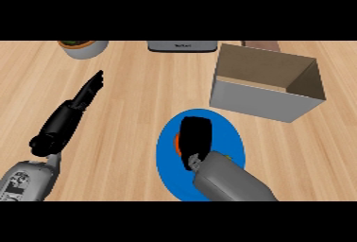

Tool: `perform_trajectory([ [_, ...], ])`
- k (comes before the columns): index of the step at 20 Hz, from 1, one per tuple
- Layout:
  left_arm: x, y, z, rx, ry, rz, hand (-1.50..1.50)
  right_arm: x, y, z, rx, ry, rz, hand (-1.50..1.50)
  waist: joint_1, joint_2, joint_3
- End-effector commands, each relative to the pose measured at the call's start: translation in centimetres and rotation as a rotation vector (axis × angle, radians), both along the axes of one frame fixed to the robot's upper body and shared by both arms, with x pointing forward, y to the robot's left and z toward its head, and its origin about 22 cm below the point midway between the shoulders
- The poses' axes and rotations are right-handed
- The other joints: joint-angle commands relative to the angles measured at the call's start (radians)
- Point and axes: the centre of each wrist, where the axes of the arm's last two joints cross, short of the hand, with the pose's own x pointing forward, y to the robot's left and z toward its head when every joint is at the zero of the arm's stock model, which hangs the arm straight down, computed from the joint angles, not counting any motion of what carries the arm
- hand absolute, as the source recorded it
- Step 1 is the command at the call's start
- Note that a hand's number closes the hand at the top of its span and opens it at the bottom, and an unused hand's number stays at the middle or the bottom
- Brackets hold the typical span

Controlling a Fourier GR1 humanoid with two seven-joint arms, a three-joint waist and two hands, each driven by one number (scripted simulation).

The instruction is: Pick the squash from the plate and place it in the cardboard box

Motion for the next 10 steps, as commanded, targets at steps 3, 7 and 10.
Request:
perform_trajectory([
  [3,0.5,-1.6,0.4,-0.003,-0.005,-0.059,0.00,-5.5,3.5,1.2,0.162,0.016,0.708,1.50,0.054,0.017,0.005],
  [7,0.7,-0.1,0.9,-0.011,-0.002,-0.021,0.00,-8.1,3.7,3.1,0.314,-0.058,1.078,1.50,0.024,0.004,0.004],
  [10,0.6,-0.2,0.8,-0.014,0.014,-0.005,0.00,-7.1,1.8,4.8,0.343,-0.170,1.193,1.50,0.001,-0.001,0.002],
])
